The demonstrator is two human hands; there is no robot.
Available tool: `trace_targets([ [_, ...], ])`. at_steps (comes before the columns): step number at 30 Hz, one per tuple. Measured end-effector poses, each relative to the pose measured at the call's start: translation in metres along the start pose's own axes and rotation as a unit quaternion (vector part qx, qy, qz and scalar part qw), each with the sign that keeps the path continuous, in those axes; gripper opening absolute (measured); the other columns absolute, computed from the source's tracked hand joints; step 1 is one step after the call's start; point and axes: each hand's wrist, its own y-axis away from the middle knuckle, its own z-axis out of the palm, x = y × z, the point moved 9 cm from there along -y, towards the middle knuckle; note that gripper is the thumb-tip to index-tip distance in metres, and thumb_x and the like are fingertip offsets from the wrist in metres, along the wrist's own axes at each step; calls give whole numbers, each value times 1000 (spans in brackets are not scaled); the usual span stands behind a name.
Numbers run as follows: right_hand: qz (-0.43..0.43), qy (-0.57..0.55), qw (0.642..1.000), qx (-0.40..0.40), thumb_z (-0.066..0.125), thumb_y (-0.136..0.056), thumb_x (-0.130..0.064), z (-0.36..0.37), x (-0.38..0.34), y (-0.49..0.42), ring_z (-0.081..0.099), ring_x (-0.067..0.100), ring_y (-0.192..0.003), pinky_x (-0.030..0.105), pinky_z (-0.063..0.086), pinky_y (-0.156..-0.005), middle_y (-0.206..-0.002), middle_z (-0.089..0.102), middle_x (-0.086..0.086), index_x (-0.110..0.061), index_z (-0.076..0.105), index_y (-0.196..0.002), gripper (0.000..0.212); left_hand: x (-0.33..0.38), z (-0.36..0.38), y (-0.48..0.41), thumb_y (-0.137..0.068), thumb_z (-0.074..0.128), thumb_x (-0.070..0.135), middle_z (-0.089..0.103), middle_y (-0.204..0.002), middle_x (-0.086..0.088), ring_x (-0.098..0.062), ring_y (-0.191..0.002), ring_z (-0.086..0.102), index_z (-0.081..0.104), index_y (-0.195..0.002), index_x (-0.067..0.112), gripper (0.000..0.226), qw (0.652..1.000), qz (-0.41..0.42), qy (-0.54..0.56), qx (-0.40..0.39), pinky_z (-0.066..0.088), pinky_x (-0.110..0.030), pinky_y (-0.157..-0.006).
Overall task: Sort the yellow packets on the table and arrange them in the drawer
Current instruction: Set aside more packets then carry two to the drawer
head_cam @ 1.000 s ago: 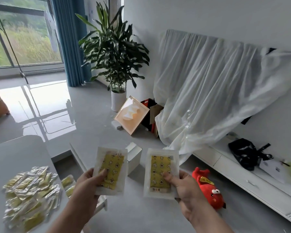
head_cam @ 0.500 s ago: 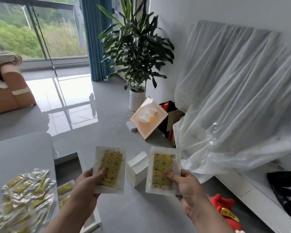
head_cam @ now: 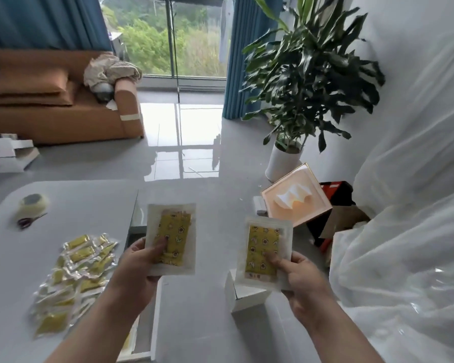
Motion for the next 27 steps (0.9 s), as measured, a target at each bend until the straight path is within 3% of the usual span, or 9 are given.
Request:
trace_targets([
  [4,28,30,999,-22,75,-70,-7,33,-1,-60,74,36,-90,49,57,-83,-98,76,19,4,69,-104,36,14,-20,-39,-90,56,8,76,-88,-9,-20,-76,74,66,-106,4,19,998,16,0,54,61,-30,-63],
  [7,38,58,997,-40,72,-77,-1,66,-7,-110,74,34,-84,45,59,-75,-94,77,18,3,70,-100,23,30,-39,-79,-92,54,6,76,-79,-8,-19,-67,73,66,-100,4,15,995,26,20,92,61,-29,-58],
  [11,56,92,992,-68,72,-78,1,125,-15,-178,74,33,-81,47,58,-76,-92,77,17,2,70,-98,20,63,-66,-142,-94,51,3,76,-77,-6,-17,-65,73,64,-101,4,15,987,41,81,135,61,-29,-56],
  [14,66,117,986,-95,70,-82,1,171,-19,-223,75,27,-74,38,58,-65,-87,78,14,0,69,-95,13,93,-83,-179,-96,48,2,75,-71,-5,-16,-59,72,64,-92,6,16,980,47,98,165,57,-26,-48],
  [18,85,119,981,-129,66,-88,-2,232,-15,-268,75,23,-68,30,58,-55,-81,78,11,-1,68,-95,7,127,-120,-213,-93,53,3,75,-88,-10,-18,-70,74,65,-99,5,14,969,65,104,215,60,-27,-56],
  [20,98,123,976,-148,65,-90,-3,261,-12,-284,75,23,-69,27,58,-52,-83,78,12,0,68,-98,9,139,-139,-222,-93,53,2,76,-84,-8,-18,-70,74,66,-98,6,14,960,77,119,243,60,-28,-56],
  [24,104,182,956,-206,66,-89,-3,320,-11,-309,76,26,-75,30,58,-54,-89,77,15,-1,70,-100,12,152,-165,-229,-92,55,4,77,-85,-8,-20,-71,74,67,-99,10,15,942,92,154,284,60,-31,-57],
  [27,111,229,936,-244,69,-87,-4,365,-9,-326,75,33,-85,38,59,-66,-96,77,17,-1,69,-106,20,156,-185,-223,-93,53,3,76,-74,-4,-17,-64,73,65,-96,11,15,922,109,184,322,57,-31,-57],
])
